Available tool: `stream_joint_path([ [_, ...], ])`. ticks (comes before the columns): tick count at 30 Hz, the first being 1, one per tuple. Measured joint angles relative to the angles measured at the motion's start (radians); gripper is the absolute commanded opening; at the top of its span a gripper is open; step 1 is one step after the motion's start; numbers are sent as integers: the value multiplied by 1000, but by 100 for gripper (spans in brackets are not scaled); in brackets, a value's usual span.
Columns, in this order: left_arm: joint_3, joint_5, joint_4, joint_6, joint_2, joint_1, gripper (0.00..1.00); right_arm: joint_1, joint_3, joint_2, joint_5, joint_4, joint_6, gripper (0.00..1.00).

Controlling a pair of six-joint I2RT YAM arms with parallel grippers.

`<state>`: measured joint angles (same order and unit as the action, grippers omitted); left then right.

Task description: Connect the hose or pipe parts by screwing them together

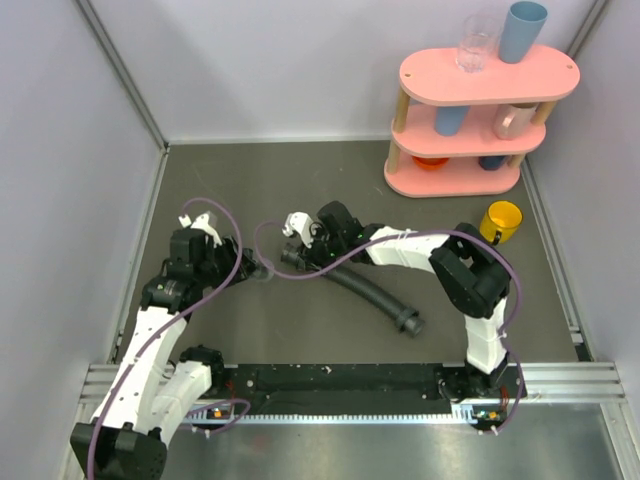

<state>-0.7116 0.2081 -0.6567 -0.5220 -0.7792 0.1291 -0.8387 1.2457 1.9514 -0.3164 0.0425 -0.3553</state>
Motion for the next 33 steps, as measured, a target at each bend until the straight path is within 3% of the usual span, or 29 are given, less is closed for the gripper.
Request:
stream_joint_path([
  [4, 0, 14, 0, -8, -3, -6, 0, -8, -47, -38, 0, -17, -13, 29],
  [13, 0, 148, 35, -80, 30, -10, 0, -23, -325, -381, -23, -56, -89, 27],
  [21, 13, 206, 83, -97, -19, -10, 0, -37, -342, -392, -49, 16, -86, 31],
  [25, 40, 235, 86, -97, -50, -10, 0, -62, -356, -360, -53, 31, -79, 42],
  [27, 42, 242, 85, -85, -60, -10, 0, -66, -358, -343, -56, 33, -71, 56],
  [28, 42, 243, 85, -80, -64, -10, 0, -66, -362, -340, -57, 30, -68, 68],
  [33, 7, 216, 42, -45, -103, -10, 0, -69, -397, -338, -75, -20, -46, 81],
])
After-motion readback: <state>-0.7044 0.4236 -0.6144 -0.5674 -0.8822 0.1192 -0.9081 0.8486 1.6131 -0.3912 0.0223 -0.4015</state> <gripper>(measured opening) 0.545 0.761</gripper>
